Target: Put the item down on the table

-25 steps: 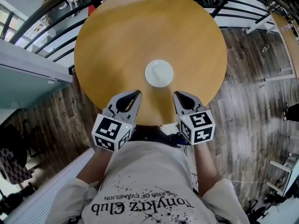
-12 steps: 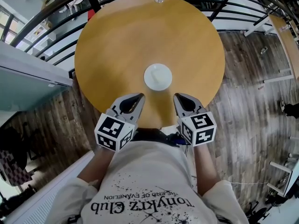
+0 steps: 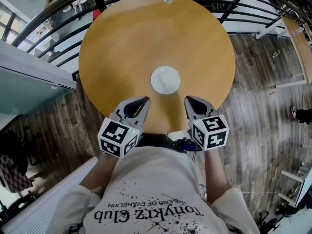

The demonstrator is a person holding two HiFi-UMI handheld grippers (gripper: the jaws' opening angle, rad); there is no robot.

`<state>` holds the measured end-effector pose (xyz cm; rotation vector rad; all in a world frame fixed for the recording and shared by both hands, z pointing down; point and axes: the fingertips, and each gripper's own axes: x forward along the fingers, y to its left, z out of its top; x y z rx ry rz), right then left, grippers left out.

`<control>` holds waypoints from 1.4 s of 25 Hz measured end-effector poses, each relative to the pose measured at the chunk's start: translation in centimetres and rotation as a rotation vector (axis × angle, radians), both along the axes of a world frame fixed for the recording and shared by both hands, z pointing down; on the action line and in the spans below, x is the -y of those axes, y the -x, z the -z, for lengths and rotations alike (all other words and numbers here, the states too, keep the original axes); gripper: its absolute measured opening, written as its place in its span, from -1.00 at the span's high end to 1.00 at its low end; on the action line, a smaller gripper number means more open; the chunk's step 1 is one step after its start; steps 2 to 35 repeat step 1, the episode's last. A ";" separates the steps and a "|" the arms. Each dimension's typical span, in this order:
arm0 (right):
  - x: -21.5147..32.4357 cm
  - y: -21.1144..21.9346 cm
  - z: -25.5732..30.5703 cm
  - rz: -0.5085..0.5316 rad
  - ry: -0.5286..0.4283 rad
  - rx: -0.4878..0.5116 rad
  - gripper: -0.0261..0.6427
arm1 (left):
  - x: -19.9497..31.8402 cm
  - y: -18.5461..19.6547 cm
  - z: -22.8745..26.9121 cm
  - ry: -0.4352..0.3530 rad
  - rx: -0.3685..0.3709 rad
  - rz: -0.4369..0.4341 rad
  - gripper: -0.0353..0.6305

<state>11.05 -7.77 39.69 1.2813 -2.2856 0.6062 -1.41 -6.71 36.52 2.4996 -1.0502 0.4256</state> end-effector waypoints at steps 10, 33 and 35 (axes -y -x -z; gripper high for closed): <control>0.0 -0.1 -0.1 -0.001 0.007 -0.003 0.85 | 0.0 0.1 0.0 0.001 0.002 0.001 0.82; 0.0 -0.1 -0.1 -0.001 0.007 -0.003 0.85 | 0.0 0.1 0.0 0.001 0.002 0.001 0.82; 0.0 -0.1 -0.1 -0.001 0.007 -0.003 0.85 | 0.0 0.1 0.0 0.001 0.002 0.001 0.82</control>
